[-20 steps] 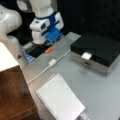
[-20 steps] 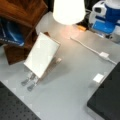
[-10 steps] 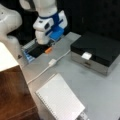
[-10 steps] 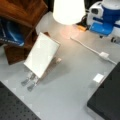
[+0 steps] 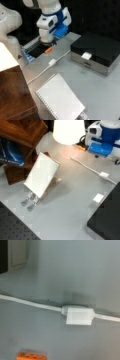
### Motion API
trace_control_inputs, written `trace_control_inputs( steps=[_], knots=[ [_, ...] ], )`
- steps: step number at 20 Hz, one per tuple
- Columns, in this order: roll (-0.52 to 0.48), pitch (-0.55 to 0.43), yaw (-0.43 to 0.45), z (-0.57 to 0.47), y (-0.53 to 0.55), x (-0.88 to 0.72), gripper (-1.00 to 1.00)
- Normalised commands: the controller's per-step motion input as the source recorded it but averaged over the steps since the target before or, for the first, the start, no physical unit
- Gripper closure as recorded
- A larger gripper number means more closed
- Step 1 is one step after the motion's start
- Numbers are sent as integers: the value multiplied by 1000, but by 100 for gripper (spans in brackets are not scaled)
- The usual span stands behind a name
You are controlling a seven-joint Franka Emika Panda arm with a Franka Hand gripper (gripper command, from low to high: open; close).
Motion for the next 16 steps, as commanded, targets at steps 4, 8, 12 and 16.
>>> trace_control_inputs(
  steps=[4,8,12,16],
  knots=[
    [351,360,107,264,111,574,-100],
    [399,492,203,257,41,576,-100],
    [391,421,152,175,-83,587,-100],
    [363,315,38,71,-192,476,-100]
  ],
)
